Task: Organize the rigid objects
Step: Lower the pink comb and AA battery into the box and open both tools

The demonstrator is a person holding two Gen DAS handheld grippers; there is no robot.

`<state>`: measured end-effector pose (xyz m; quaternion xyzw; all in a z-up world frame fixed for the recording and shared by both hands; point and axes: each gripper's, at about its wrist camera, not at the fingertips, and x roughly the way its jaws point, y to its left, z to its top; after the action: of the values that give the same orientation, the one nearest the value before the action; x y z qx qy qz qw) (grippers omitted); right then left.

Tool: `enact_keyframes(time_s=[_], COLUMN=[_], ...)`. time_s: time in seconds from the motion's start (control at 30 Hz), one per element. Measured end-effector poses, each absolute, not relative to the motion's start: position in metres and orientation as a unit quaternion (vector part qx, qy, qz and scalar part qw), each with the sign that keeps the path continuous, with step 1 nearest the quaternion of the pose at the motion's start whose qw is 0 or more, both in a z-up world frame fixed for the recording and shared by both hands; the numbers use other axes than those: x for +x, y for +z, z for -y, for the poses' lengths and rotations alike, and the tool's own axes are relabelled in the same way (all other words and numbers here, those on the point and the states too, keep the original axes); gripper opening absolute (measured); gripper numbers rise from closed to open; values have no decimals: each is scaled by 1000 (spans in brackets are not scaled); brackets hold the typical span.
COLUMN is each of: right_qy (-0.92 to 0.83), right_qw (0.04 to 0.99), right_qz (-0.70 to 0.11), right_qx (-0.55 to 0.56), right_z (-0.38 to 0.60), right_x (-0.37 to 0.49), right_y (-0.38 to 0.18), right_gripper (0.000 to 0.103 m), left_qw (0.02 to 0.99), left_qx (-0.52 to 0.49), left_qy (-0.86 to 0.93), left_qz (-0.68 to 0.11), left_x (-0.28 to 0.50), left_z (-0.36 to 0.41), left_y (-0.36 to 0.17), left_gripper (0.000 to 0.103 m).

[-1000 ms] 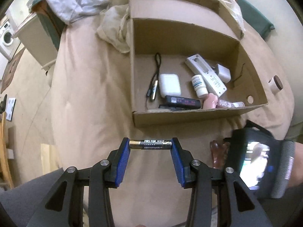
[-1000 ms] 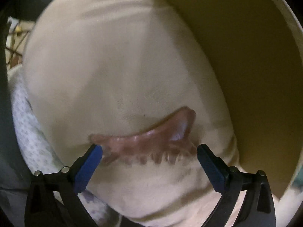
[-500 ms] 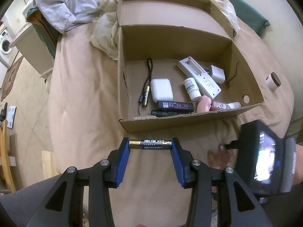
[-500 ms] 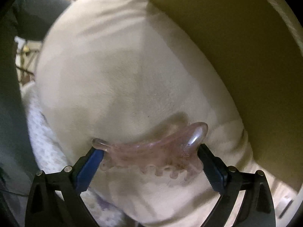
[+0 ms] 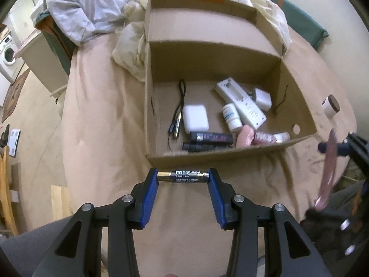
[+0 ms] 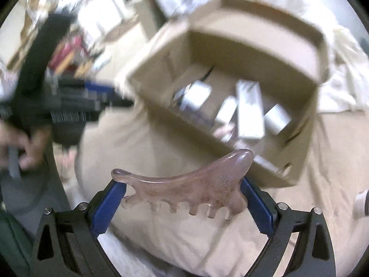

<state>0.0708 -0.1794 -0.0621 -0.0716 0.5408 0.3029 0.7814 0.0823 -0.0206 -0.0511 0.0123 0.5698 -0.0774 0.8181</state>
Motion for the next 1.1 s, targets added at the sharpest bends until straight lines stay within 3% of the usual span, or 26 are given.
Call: enact_keyframes(time_s=[0.4, 1.1], right_qy=[201, 151], right_qw=[843, 805], right_qz=[-489, -553], right_qx=[98, 150], right_z=[231, 234], right_x=[140, 169], right_y=[-22, -103], right_gripper=[103, 103], left_qw=[834, 814], left_qx=[30, 76], left_qy=[-79, -65], left_qz=[-546, -572], left_x=[130, 169], left_z=[55, 72], left_y=[-32, -100], left_gripper=[40, 40])
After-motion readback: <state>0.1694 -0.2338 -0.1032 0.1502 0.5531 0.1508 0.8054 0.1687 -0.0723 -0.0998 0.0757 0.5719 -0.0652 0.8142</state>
